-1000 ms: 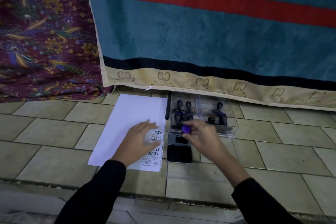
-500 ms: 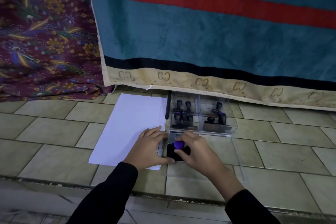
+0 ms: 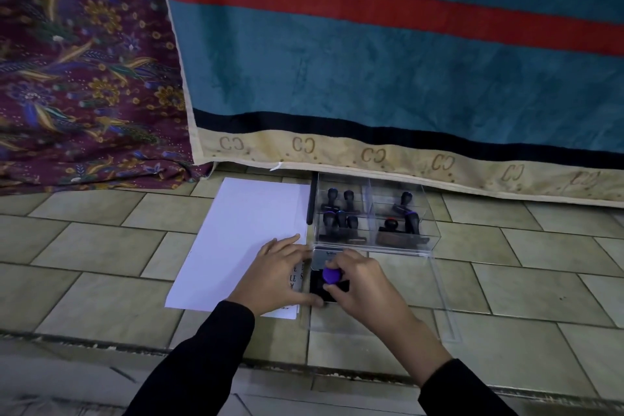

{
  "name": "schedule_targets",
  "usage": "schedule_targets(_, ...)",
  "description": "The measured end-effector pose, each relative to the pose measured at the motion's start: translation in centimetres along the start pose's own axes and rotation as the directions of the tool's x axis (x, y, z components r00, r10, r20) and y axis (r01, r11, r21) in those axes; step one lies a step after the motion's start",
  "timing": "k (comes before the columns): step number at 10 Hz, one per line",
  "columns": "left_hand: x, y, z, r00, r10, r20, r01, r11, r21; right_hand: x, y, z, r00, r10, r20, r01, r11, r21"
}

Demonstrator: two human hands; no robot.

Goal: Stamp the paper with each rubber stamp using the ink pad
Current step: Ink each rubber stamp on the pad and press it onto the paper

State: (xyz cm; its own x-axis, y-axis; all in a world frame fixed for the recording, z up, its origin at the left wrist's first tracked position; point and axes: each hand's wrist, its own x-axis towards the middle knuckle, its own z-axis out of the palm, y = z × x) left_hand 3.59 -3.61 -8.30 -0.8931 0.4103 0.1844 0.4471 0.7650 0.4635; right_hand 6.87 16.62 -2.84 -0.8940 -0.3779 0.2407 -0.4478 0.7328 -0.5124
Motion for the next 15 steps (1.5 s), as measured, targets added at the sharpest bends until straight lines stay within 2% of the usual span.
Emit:
schedule_targets(1, -0.1, -1.3, -1.1, 0.985, -0.109, -0.135, 0.09, 0.986, -0.141, -0.3, 0.2, 0.1, 1.0, 0.004, -0.014, -0.003, 0.999, 0.052)
schedule_targets(2, -0.4, -4.2, -2.6, 0.876, -0.326, -0.356, 0.299, 0.945, -0.131, 0.4, 0.4, -0.3, 0.996, 0.079, -0.029, -0.076, 0.991, 0.108)
schedule_targets(3, -0.8, -5.7, -2.7, 0.848, -0.429, -0.312, 0.442, 0.897, -0.031, 2.0, 0.1, -0.7, 0.989, 0.115, -0.094, -0.097, 0.979, 0.176)
schedule_targets(4, -1.3, -6.5, -2.1, 0.854, -0.462, -0.238, 0.488, 0.871, 0.058, 5.3, -0.8, -0.2, 0.986, 0.106, -0.127, -0.071, 0.965, 0.254)
schedule_targets(6, -1.3, -6.9, -1.6, 0.842, -0.466, -0.272, 0.497, 0.866, 0.058, 10.4, -1.9, 1.9, 0.996, 0.038, -0.076, -0.026, 0.988, 0.153)
schedule_targets(7, -1.2, -7.0, -1.5, 0.84, -0.469, -0.273, 0.499, 0.865, 0.047, 11.7, -1.6, 2.5, 0.999, 0.036, 0.008, -0.036, 0.998, 0.048)
schedule_targets(12, -1.1, -6.7, -1.6, 0.835, -0.474, -0.28, 0.503, 0.863, 0.038, 11.4, -0.7, 3.1, 0.998, 0.044, 0.041, -0.046, 0.998, 0.044)
schedule_targets(15, -1.1, -6.5, -1.5, 0.833, -0.477, -0.279, 0.509, 0.859, 0.054, 11.1, -1.1, 3.4, 0.994, 0.024, 0.107, -0.02, 0.999, -0.044)
